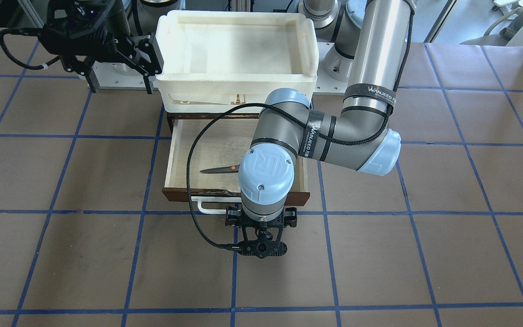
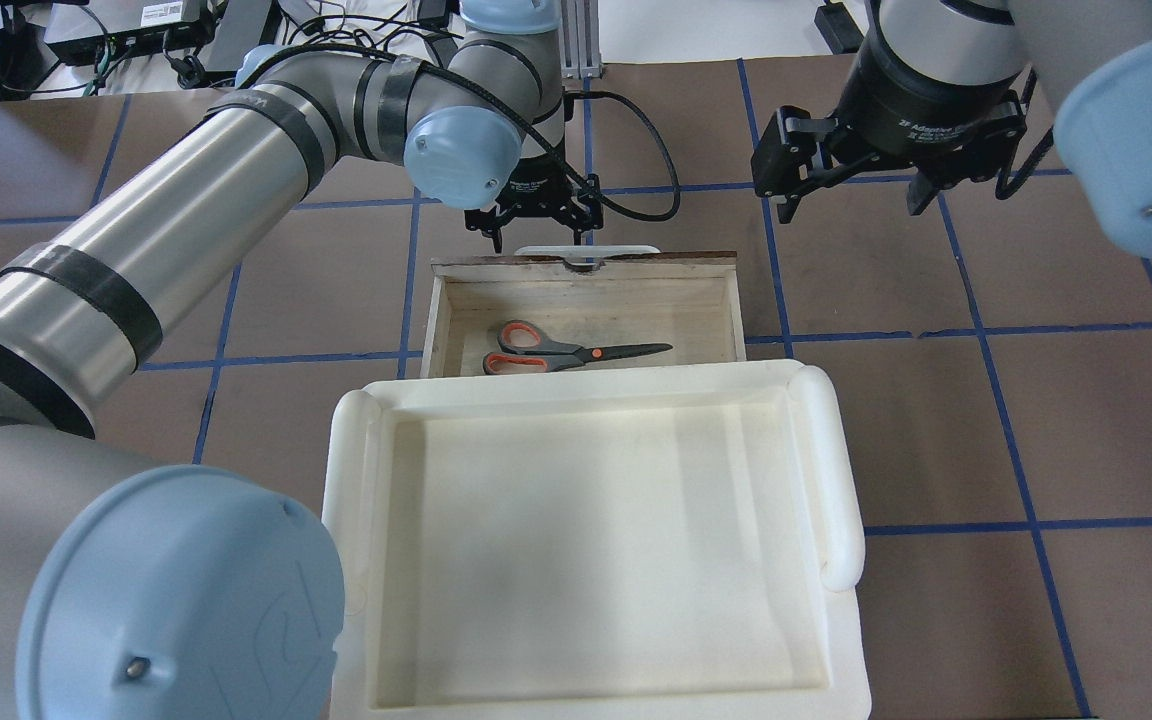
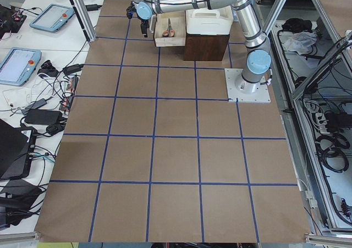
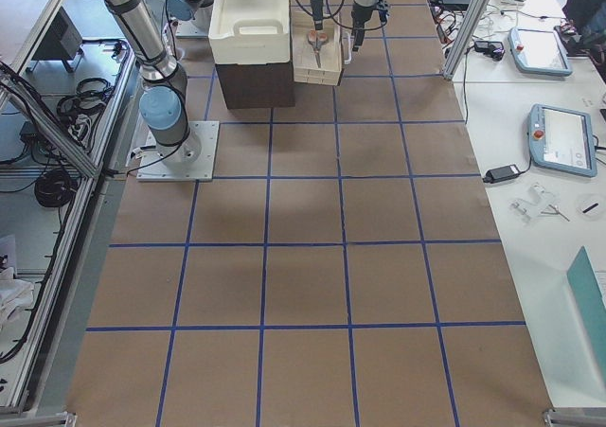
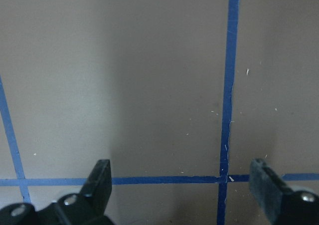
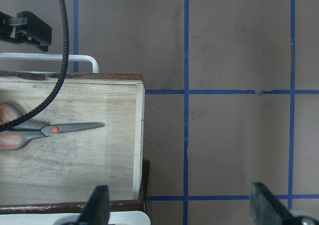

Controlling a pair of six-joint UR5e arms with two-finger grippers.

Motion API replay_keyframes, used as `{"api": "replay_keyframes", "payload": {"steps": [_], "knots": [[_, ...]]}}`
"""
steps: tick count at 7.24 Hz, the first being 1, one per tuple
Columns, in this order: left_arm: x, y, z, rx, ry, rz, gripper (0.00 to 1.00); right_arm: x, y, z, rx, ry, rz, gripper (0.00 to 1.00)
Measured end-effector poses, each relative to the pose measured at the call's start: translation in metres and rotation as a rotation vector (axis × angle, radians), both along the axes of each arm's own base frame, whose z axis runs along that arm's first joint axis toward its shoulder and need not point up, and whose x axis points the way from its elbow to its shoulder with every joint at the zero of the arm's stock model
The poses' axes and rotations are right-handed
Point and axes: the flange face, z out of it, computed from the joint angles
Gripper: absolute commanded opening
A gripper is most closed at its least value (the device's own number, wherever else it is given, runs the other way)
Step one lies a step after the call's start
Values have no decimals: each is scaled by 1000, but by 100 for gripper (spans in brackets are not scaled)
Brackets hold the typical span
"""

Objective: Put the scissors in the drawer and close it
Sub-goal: 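Reach the left gripper over the drawer's white handle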

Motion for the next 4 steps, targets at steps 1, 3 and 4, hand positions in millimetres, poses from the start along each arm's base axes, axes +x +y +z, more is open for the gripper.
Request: {"api": "replay_keyframes", "payload": {"steps": [1,3,4], "knots": [[-1,2,1,7,4,1,100,0,0,0,0,0,0,100],[0,5,4,22,5,2,100,0,0,0,0,-1,0,100],[0,6,4,27,4,3,100,0,0,0,0,-1,0,100]]}}
